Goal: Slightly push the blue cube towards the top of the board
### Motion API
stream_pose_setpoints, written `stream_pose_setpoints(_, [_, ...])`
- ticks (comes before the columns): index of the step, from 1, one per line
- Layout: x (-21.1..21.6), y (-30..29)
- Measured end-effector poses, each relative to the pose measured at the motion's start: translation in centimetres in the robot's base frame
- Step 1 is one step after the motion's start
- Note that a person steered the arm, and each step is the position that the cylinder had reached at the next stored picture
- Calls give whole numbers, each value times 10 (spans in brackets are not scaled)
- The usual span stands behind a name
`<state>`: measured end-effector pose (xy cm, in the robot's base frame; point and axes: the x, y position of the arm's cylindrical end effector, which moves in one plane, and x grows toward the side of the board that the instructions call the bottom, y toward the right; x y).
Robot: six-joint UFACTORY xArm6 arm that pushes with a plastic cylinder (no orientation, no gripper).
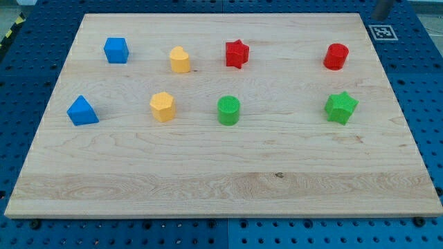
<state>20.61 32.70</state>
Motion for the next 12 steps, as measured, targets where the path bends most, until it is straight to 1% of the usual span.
stream_pose_setpoints(1, [2,-59])
stream_pose_setpoints(3, [2,-218])
stream_pose_setpoints(6, [6,-499])
stream_pose_setpoints(7, [20,-605])
stream_pose_setpoints(8, [38,-632])
stream_pose_setpoints(9, [96,-620])
stream_pose_setpoints(10, [137,-596])
stream_pose_setpoints(11, [139,-552])
stream_pose_setpoints(12, [120,-527])
